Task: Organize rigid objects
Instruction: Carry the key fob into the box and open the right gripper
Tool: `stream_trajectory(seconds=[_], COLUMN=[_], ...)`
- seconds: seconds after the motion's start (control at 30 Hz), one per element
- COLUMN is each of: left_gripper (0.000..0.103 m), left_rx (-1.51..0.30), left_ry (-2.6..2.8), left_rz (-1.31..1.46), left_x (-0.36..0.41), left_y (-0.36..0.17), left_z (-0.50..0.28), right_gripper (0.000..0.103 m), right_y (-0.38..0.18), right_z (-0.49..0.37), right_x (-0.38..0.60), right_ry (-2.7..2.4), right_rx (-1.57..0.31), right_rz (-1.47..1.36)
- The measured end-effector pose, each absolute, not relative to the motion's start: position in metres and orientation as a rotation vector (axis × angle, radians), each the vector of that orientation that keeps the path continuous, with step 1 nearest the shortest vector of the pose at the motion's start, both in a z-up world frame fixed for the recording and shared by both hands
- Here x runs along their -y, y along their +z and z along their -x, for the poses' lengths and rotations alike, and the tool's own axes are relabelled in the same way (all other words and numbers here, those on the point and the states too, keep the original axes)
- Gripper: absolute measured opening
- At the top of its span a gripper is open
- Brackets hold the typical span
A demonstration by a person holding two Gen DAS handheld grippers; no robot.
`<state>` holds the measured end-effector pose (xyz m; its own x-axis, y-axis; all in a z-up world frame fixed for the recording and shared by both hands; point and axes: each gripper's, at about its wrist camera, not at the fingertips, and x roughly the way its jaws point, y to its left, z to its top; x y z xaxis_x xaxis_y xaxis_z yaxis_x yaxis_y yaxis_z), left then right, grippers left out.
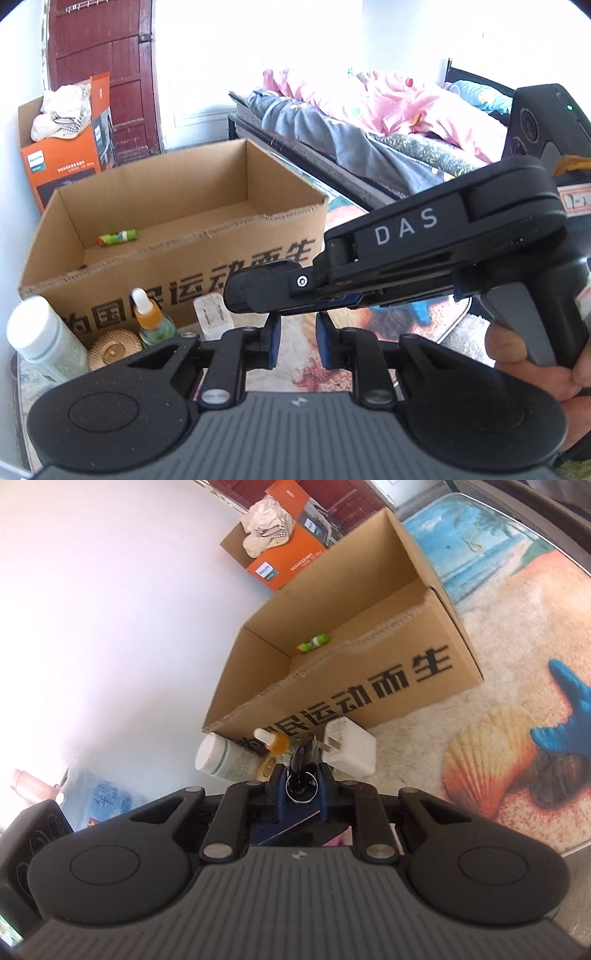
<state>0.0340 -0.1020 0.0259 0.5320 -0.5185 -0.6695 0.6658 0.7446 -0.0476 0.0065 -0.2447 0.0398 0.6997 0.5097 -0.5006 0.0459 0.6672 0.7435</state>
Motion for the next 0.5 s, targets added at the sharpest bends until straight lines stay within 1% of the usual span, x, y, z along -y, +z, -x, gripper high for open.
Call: stream_trajectory(seconds=[0.17, 0.27, 0.4, 0.5], left_gripper=[0.021, 0.021, 0.023, 0.023], left_rx=[-0.672, -0.684, -0.739, -0.813], left_ry=[-0.671, -0.631, -0.558, -0.5], left_rz=[-0.21, -0.211, -0.225, -0.229], left_x=[0.084, 0.079, 0.078, 0.078], left_y=[0.062, 0.08, 0.08, 0.071], left_z=[-0.061, -0.096, -0.148, -0.192], right_gripper=[0.016, 0.016, 0.016, 0.016], right_y=[0.078, 0.09, 0.087, 0.072], right_z=[-0.046, -0.083, -0.148, -0.203], right_x=[0.228, 0.221, 0.214, 0.208], right_ry=[0.363, 0.399, 0.425, 0.42], right_rx=[-0.71, -0.72, -0.798, -0.897], right_rz=[-0.743, -0.731, -0.743, -0.786])
